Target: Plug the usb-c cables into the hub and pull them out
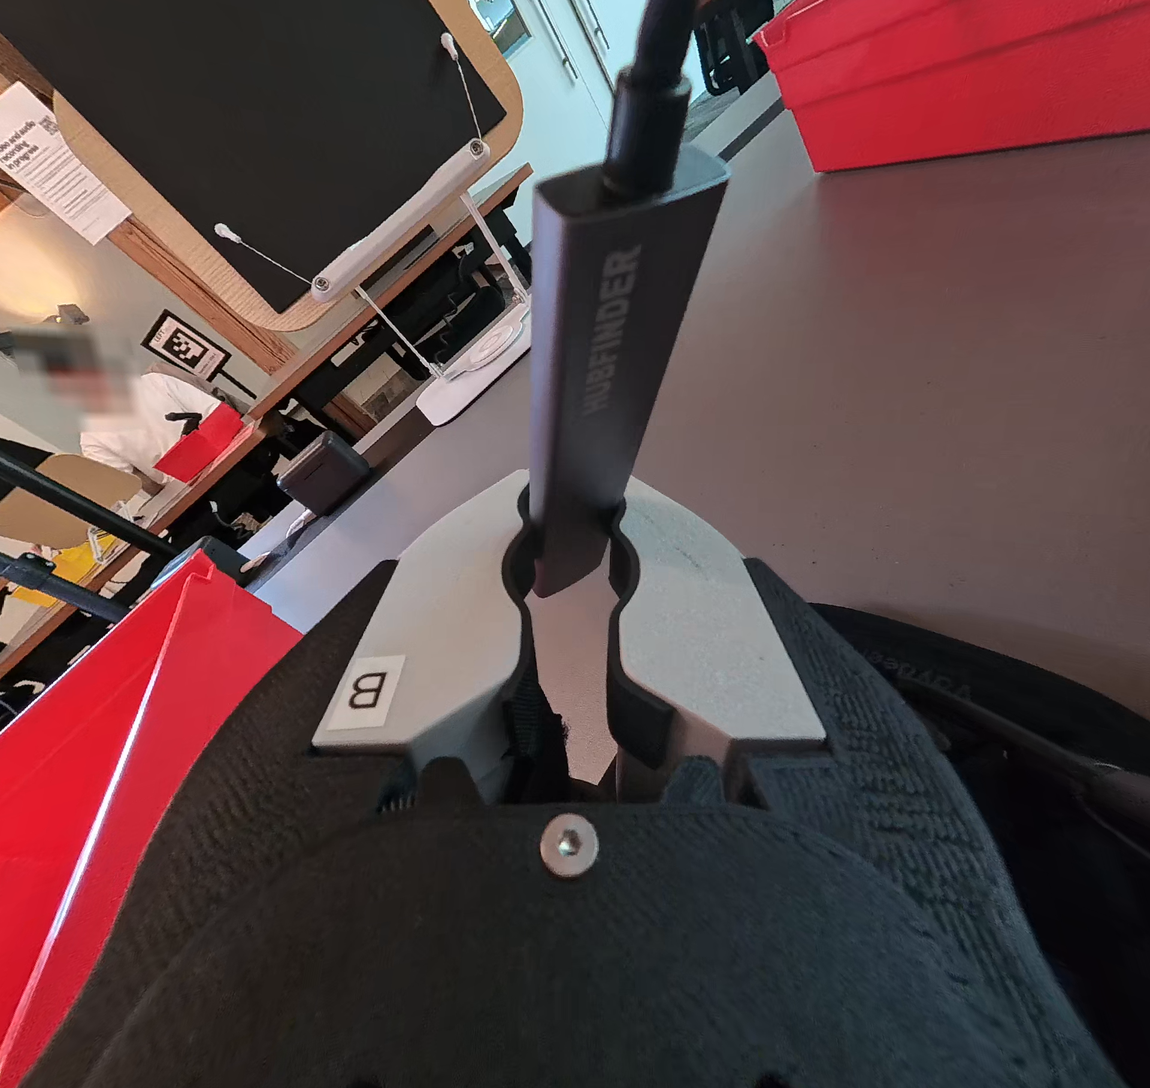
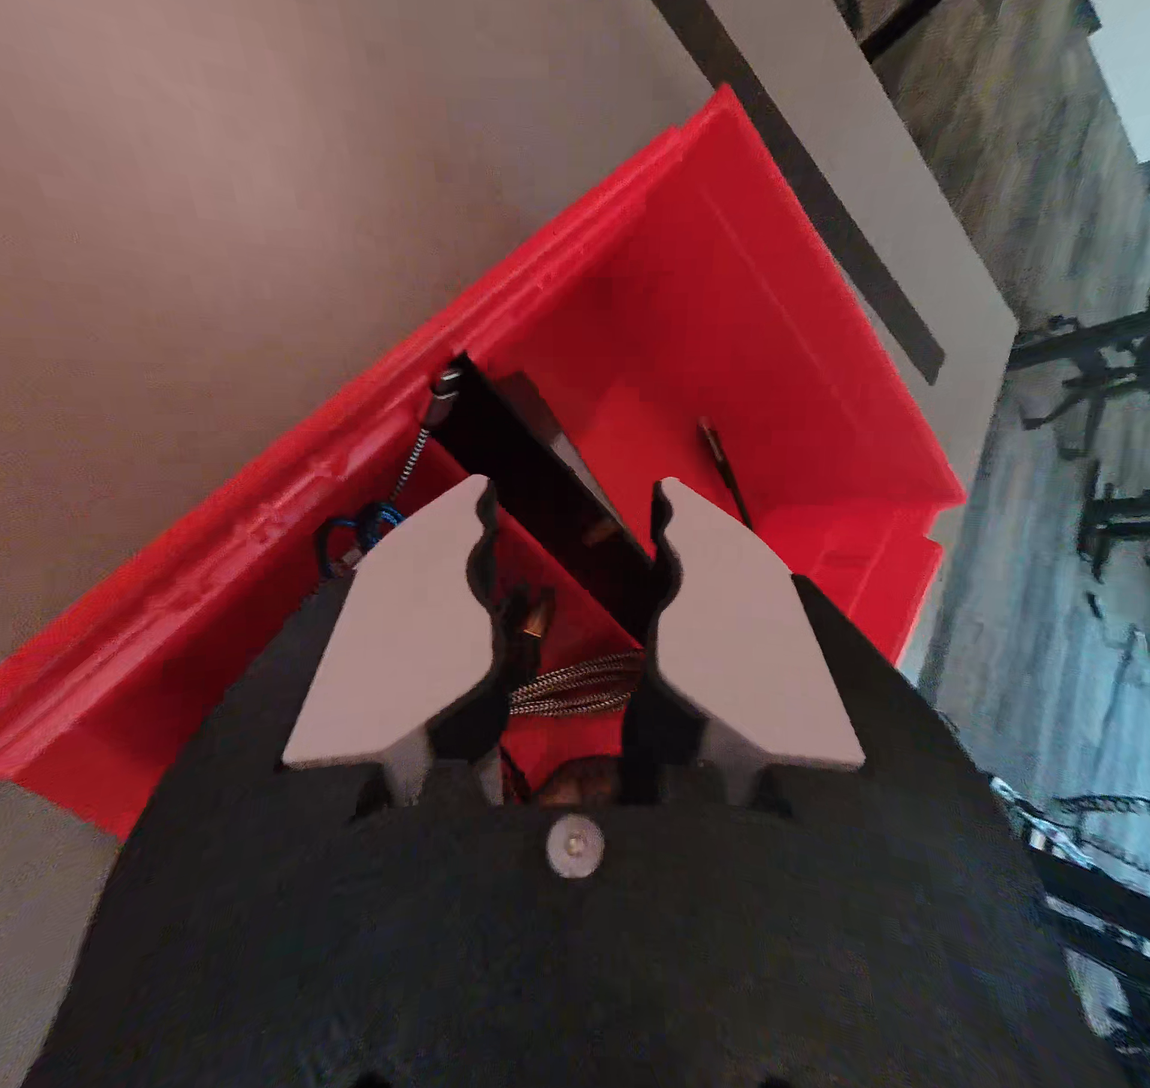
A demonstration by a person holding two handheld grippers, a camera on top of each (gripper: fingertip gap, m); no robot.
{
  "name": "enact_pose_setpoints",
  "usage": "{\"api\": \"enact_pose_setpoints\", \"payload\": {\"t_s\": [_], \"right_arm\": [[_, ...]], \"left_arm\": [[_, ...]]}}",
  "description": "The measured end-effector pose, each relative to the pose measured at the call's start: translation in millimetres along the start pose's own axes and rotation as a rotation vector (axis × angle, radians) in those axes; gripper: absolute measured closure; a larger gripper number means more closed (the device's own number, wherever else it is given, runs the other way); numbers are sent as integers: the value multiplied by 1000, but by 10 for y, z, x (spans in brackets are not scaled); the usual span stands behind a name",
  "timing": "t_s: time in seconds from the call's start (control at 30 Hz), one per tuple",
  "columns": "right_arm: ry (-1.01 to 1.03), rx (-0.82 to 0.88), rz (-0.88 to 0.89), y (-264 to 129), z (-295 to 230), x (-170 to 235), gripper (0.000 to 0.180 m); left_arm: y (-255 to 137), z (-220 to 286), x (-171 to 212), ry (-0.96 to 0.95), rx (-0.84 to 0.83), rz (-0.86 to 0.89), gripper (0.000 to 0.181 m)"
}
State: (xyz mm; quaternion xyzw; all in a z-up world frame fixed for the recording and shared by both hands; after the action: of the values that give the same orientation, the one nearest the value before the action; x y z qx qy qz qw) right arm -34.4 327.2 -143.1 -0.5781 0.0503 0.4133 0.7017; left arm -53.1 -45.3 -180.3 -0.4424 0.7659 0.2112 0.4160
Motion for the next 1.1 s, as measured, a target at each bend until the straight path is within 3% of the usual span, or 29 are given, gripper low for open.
{"api": "enact_pose_setpoints", "payload": {"t_s": [0.03,0.1,0.3,0.43,0.5,0.57,0.67,0.73,0.8,0.93,1.1], "right_arm": [[27,-19,12,-25,1,-27,119],[62,-5,61,-103,29,-66,107],[136,-38,283,-701,-263,-80,115],[77,-2,273,-1023,-666,296,180],[81,-102,308,-1069,-942,401,180],[56,-235,455,-1088,-1270,333,180],[-40,-506,734,-1092,-1904,53,157],[-85,-614,829,-1016,-2248,-143,145],[-163,-534,845,-854,-2435,-343,136],[-228,-426,836,-549,-2735,-703,141],[-257,-326,964,-506,-2909,-990,143]], "left_arm": [[-2,-1,-1,-1,1,1,161],[-4,-2,-2,-2,1,3,162],[-4,-3,1,-4,3,1,161],[-1,6,3,4,7,-2,161],[2,13,5,10,8,-7,161],[0,12,4,14,4,-6,161],[-5,12,-3,19,-2,1,161],[-14,24,-12,34,0,11,161],[-38,45,-35,59,6,40,161],[-76,77,-75,88,21,89,161],[-98,155,-96,135,65,118,161]]}}
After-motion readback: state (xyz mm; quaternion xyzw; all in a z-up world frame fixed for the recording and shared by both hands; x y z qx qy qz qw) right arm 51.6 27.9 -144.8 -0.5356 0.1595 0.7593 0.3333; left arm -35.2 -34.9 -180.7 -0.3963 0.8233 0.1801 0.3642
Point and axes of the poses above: each gripper's, where its closed fingertips meet, y out along the fingers, x out of its underside, z = x × y across the jaws, the point moved 5 cm from there along -y, back along the fingers, and after that the axes turned 10 degrees about -x, right-handed, at the moved point
